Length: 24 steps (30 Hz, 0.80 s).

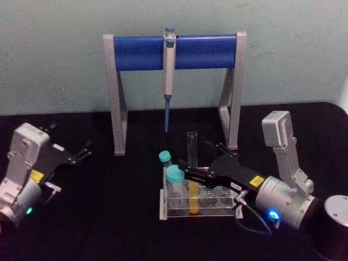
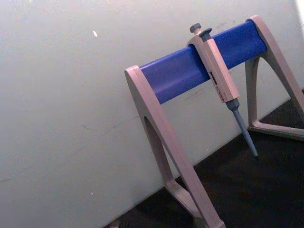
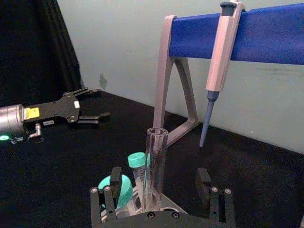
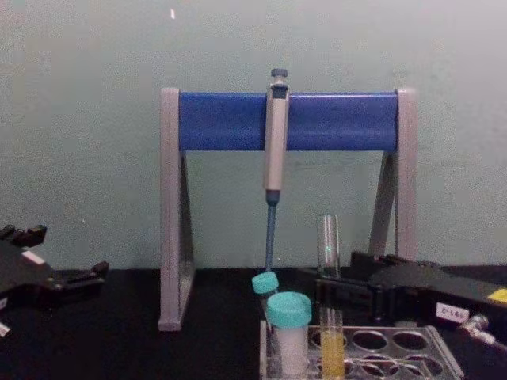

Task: Pick up the test tube from the test tube rack, shake it, then place it back into the test tube rack.

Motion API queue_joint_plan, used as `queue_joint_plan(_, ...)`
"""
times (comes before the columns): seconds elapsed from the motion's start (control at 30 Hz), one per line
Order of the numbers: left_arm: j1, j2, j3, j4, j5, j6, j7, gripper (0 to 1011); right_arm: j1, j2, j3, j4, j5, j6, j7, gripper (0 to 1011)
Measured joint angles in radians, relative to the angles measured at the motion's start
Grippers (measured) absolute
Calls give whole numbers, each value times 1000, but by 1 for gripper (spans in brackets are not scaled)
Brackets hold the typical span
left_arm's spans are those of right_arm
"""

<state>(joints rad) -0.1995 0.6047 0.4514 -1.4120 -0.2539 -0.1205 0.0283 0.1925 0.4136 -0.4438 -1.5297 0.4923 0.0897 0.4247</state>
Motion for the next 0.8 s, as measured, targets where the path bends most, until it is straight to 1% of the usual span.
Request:
queue_joint_plan(0.2, 0, 0, 0, 0, 0, 0, 0, 1001, 0, 0, 0, -1, 0, 0, -1, 1001)
queue_joint_plan(0.27, 0, 0, 0, 0, 0, 0, 0, 1001, -1, 1, 0, -2, 0, -1, -1, 969)
queue_joint_plan(0.3, 0, 0, 0, 0, 0, 0, 0, 1001, -1, 1, 1, -2, 0, -1, -1, 930)
queue_joint_plan(0.37, 0, 0, 0, 0, 0, 0, 0, 1001, -1, 1, 1, -2, 1, -1, -1, 903)
queue_joint_plan(0.47, 0, 0, 0, 0, 0, 0, 0, 1001, -1, 1, 1, -3, 1, -1, -1, 822)
queue_joint_plan(0.53, 0, 0, 0, 0, 0, 0, 0, 1001, -1, 1, 1, -3, 1, -1, -1, 748)
queue_joint_plan(0.57, 0, 0, 0, 0, 0, 0, 0, 1001, -2, 1, 1, -3, 1, -1, -1, 731)
queue_joint_plan(0.6, 0, 0, 0, 0, 0, 0, 0, 1001, -2, 1, 1, -3, 1, -1, -2, 674)
queue_joint_plan(0.7, 0, 0, 0, 0, 0, 0, 0, 1001, -2, 2, 2, -4, 1, -1, -2, 590)
queue_joint_plan(0.73, 0, 0, 0, 0, 0, 0, 0, 1002, -2, 2, 2, -4, 1, -1, -2, 590)
queue_joint_plan(0.8, 0, 0, 0, 0, 0, 0, 0, 1001, -2, 2, 2, -4, 2, -1, -2, 486)
